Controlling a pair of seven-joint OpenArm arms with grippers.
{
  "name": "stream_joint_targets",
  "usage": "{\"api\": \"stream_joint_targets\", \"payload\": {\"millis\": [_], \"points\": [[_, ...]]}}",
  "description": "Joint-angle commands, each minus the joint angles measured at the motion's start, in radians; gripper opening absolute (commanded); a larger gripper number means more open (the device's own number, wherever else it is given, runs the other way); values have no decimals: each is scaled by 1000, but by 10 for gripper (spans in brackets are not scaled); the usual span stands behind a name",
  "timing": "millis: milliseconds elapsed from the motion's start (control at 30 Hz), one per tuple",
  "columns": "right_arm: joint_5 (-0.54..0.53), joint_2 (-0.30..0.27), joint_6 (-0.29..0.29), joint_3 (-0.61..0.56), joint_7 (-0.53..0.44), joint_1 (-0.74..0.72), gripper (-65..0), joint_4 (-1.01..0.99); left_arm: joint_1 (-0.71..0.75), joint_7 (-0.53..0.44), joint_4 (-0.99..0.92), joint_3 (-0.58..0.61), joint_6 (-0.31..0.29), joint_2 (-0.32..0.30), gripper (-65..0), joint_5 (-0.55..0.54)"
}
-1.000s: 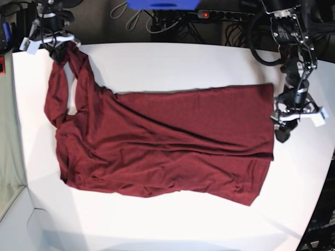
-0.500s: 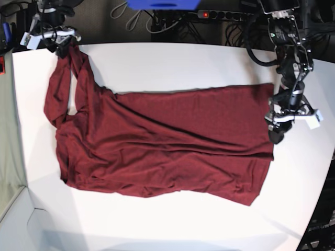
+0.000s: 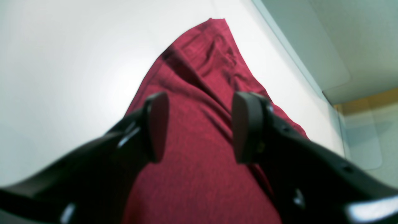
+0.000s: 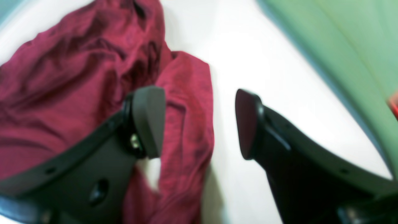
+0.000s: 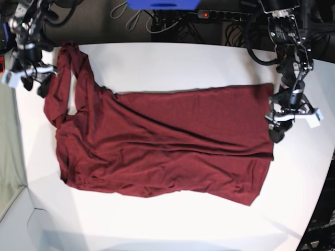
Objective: Layout the t-shirt on the table in an organized manner, then fold the t-shirt properly
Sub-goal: 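Hold the lifted shirt corner with the right gripper, left gripper holding its edge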
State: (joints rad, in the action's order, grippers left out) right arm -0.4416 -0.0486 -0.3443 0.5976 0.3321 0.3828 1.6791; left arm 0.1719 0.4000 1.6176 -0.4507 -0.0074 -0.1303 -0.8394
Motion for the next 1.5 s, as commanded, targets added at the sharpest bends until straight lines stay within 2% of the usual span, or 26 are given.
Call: {"api": "stream_joint_targets", "payload": {"millis": [0, 133, 233, 400, 767, 800, 867, 1000, 1033, 1133, 1233, 1400, 1467], "points": [[3, -24, 1, -9, -32, -34, -281, -17, -8, -17, 22, -3, -12, -9, -330, -10], [102, -75, -2, -37, 9, -153, -281, -147, -7, -17, 22, -3, -12, -10, -330, -10], [169, -78, -3, -34, 57, -239, -281, -210, -5, -17, 22, -3, -12, -10, -330, -10], [286, -78, -5, -37, 68, -348, -279, -276, -5, -17, 22, -3, -10, -10, -330, -10], [384, -89, -5, -37, 60, -428, -285, -466, -7, -23, 22, -4, -9, -12, -330, -10], [384, -89, -5, -37, 60, -425, -303, -471, -7, -23, 22, -4, -9, -12, -330, -10], [382, -89, -5, -37, 60, -419, -381, -465, -8, -23, 22, -4, -9, -12, -330, -10], [376, -89, -5, -18, 60, -388, -650, -448, -12, -20, 22, -4, -9, -10, -330, -10], [376, -84, -5, 0, 60, -376, -650, -423, -13, -20, 22, -4, -9, -9, -330, -10], [375, -38, -12, 57, 58, -339, -650, -311, -15, -19, 22, -4, -9, -9, -330, -10], [375, 40, -97, 127, 58, -296, -650, -127, -13, -19, 28, -4, -10, -9, -330, -10], [370, 192, -198, 206, 60, -267, -650, 143, -5, -19, 60, 0, -10, -7, -330, -10], [324, 206, -232, 213, 68, -258, -650, 238, 5, -17, 74, 0, -10, -7, -330, -10]]}}
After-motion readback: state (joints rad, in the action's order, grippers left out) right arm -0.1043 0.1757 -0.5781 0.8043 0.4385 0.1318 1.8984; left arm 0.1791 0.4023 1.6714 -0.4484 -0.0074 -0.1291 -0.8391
